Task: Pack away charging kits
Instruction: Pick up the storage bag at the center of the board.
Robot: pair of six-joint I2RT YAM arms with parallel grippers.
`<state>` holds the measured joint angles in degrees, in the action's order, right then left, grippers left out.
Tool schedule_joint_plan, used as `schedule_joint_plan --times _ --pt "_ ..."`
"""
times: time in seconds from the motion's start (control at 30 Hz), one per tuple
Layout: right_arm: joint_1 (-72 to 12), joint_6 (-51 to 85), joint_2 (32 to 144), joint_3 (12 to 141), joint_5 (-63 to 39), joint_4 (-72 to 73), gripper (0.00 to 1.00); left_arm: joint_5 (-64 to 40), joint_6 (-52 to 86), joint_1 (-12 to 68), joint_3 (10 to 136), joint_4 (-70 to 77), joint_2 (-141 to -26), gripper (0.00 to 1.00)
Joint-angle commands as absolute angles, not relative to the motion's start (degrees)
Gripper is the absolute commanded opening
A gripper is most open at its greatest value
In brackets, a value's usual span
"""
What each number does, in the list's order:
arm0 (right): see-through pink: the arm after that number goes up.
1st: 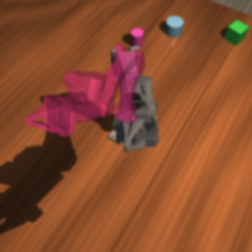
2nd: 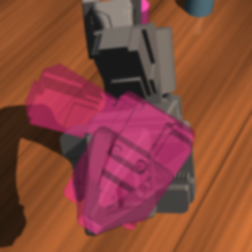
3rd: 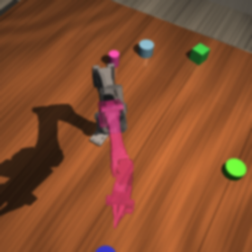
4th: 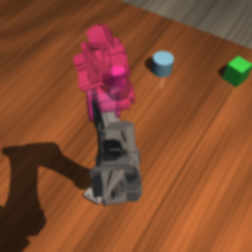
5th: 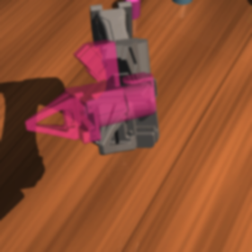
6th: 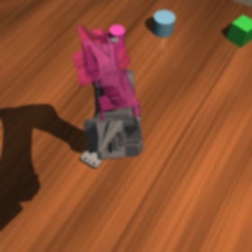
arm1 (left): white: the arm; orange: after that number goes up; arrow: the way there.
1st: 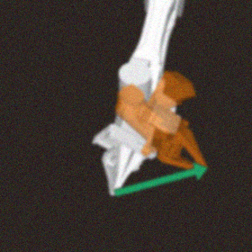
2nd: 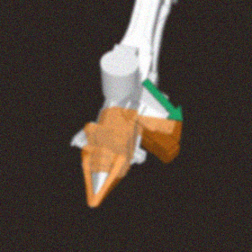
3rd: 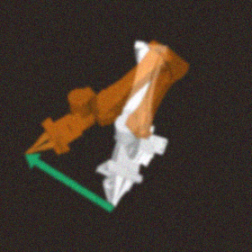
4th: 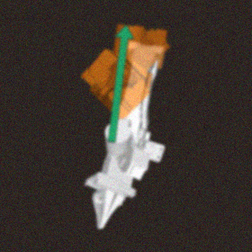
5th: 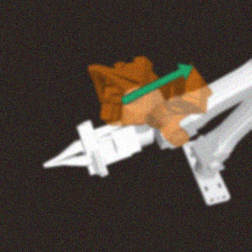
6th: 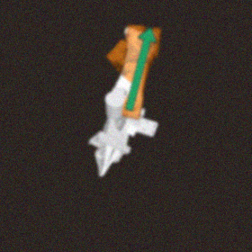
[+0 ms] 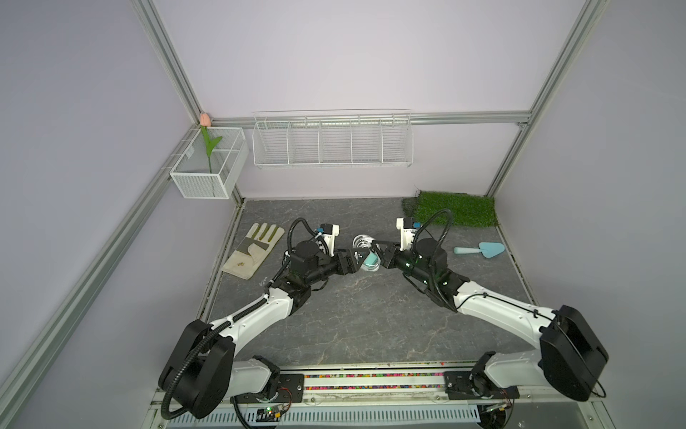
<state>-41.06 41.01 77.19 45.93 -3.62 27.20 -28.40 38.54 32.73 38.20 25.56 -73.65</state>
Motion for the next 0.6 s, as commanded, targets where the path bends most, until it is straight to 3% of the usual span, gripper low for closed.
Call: schedule_joint_plan --times 0.0,0.17,0.3,0.57 --pt "-41.0 37.6 76.2 47.8 -3.1 24.4 0.06 -35.1 41.7 32.6 36.6 34.5 -71.6 0.92" --pt "-41.3 37.1 76.7 50.0 -4.7 23.4 0.06 -38.5 42.4 32.6 37.4 35.4 -71.4 0.85" --pt "-41.4 34.6 77.1 54.4 -6.7 19.9 0.06 -42.0 42.3 32.7 38.9 35.0 -74.0 0.69" --pt "-41.4 28.6 76.7 56.9 -11.3 15.3 0.06 -44.3 41.9 32.7 40.3 35.3 -76.5 0.74"
